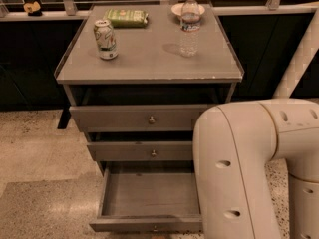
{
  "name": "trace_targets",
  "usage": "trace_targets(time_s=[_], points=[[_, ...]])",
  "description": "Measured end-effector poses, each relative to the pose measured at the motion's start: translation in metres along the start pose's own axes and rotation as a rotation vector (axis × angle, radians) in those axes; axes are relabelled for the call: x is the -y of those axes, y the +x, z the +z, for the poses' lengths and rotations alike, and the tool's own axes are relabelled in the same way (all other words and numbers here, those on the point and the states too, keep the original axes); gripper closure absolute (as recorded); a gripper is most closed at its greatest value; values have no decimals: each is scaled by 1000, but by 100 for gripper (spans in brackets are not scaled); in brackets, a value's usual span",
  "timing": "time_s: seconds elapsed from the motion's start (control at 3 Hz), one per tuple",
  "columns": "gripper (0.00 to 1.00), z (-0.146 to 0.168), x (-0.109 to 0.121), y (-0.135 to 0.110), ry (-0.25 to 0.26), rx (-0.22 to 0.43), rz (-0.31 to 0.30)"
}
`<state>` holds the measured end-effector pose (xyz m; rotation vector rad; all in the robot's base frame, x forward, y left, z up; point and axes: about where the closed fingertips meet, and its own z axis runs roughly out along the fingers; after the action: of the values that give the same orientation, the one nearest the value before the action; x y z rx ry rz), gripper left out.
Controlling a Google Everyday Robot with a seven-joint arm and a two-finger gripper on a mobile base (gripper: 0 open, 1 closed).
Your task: Close bottom drawer
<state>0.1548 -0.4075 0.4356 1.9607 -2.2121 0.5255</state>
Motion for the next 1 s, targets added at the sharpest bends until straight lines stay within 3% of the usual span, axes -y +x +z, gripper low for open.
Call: trace_targets(time_s=[0.33, 0.67, 1.0], points=[[0, -21, -36, 37, 119, -1, -22], [0, -21, -36, 37, 119, -1, -22], [0, -2, -16, 26, 117, 0, -70]])
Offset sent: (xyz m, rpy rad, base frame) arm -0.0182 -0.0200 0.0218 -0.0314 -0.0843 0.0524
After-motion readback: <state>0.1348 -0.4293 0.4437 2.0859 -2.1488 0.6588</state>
